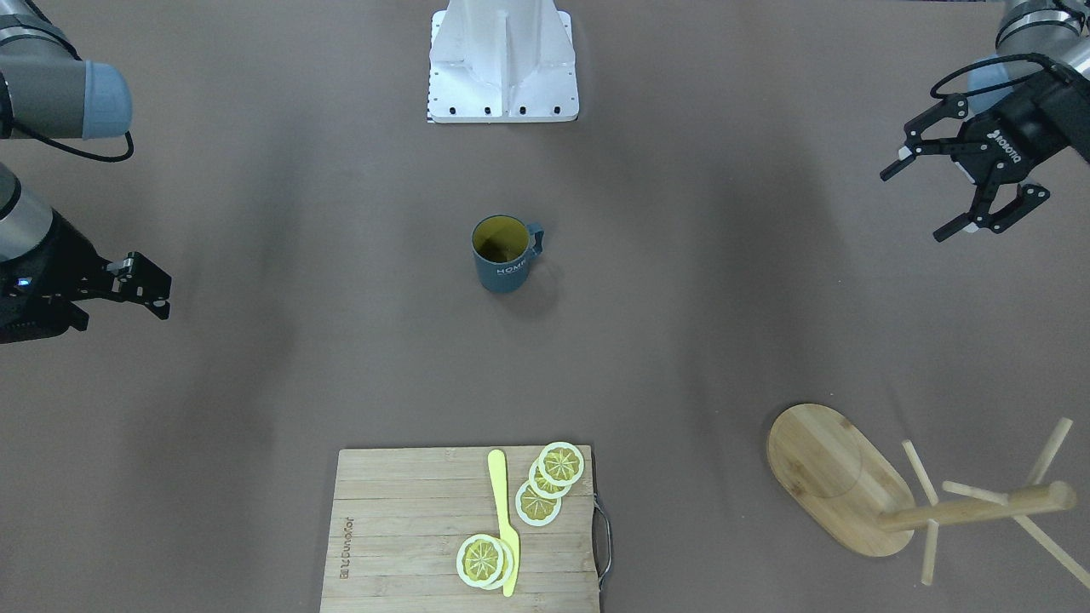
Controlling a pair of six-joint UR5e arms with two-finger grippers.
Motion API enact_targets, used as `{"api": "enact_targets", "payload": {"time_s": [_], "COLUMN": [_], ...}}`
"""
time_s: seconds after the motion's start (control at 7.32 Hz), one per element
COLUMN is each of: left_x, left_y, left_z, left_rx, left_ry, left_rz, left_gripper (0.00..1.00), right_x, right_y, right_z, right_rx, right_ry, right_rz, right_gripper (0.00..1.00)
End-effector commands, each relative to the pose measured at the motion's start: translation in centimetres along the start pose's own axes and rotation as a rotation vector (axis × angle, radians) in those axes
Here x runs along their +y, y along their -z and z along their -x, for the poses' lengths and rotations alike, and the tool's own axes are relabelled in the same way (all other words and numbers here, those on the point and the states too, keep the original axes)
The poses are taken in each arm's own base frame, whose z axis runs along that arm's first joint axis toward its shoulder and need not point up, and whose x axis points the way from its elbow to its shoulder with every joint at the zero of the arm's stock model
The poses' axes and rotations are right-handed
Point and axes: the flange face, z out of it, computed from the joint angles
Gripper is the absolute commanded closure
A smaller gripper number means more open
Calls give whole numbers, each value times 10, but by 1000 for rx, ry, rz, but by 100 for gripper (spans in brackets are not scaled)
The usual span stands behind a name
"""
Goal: Hang cup on storage rack
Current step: 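Open the right gripper and withdraw it while the left arm moves in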
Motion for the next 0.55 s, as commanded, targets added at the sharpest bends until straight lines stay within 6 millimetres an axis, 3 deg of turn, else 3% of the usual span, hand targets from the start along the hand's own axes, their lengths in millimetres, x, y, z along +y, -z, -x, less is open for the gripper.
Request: {"api": "enact_targets", "payload": {"time_s": [0.0,0.27,0.41], "left_x": [-2,-23,-17], "left_y": [-49,-121,-144], "left_z": [-31,-73,-93], "left_rx": [22,87,72], "left_ry": [1,-32,-39], "left_rz": [-63,-87,-124], "left_gripper": [2,2,2], "right_x": [-11,-18,-18], "right_y": [0,-6,-7], "right_z": [-53,-110,-121], "right_rx": [38,71,78], "right_ry": [35,69,73], "right_rz": [1,21,25], "right_gripper": [0,0,0]}}
